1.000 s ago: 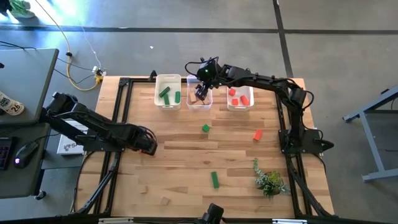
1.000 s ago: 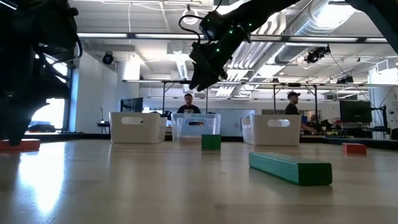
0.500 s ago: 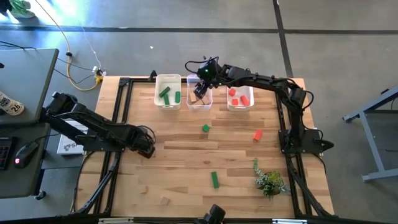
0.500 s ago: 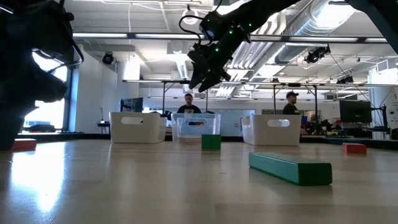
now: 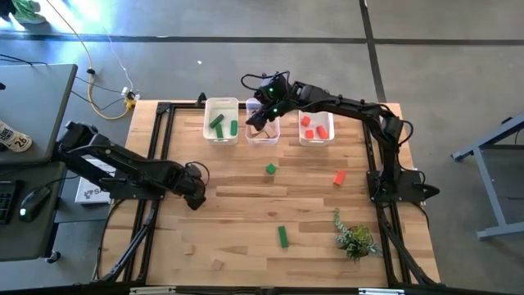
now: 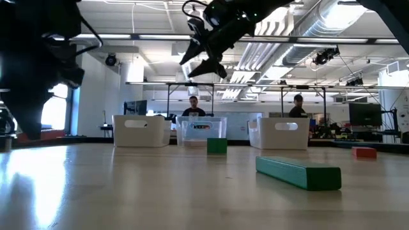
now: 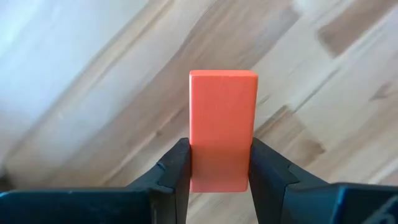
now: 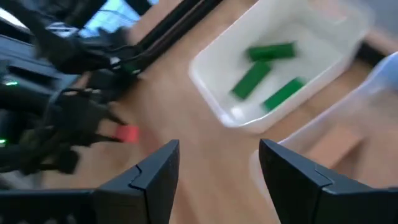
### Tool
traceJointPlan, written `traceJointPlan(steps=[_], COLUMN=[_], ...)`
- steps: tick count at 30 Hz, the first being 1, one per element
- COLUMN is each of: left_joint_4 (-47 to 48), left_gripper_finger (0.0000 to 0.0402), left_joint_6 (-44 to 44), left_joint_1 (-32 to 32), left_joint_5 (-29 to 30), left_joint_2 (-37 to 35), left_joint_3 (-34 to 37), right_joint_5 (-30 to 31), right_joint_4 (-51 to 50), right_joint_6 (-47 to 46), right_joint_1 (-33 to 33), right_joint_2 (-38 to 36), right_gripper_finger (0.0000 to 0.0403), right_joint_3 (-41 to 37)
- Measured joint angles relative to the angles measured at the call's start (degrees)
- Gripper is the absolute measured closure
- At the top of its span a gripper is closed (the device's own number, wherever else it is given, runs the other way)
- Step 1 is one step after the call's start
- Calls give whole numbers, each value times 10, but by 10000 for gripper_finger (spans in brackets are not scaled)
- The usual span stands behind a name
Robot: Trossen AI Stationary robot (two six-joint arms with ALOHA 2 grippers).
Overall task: Sort & place blocks by color
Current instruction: Put the orange block into the right white bin
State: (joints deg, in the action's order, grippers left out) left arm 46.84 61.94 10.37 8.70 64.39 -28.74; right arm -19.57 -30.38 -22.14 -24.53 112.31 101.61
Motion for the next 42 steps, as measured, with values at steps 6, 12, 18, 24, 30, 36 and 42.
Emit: traceJointPlan(steps=[6, 12, 18, 24, 30, 36, 42], left_joint_4=[-8, -51, -87, -116, -125, -125, -134], left_gripper_finger=[303, 303, 303, 303, 303, 303, 303], left_joint_6=[-116, -252, -369, -495, -605, -684, -726], left_joint_1=[-36, -83, -121, -143, -149, -149, -149], left_joint_5=[32, 27, 20, 1, -6, -5, -4], left_joint_2=[-15, -14, -13, -13, -9, -9, -9], left_joint_3=[-45, -87, -121, -148, -173, -189, -195], right_joint_5=[-45, -46, -33, -31, -31, -22, -1], right_joint_4=[5, 13, 15, 16, 15, 11, 11], right_joint_6=[-83, -138, -169, -169, -191, -220, -255], right_joint_1=[26, 63, 99, 131, 155, 168, 179], right_joint_2=[0, 0, 0, 0, 0, 0, 0], right_gripper_finger=[197, 197, 197, 197, 197, 197, 197], right_joint_3=[3, 3, 3, 3, 3, 3, 3])
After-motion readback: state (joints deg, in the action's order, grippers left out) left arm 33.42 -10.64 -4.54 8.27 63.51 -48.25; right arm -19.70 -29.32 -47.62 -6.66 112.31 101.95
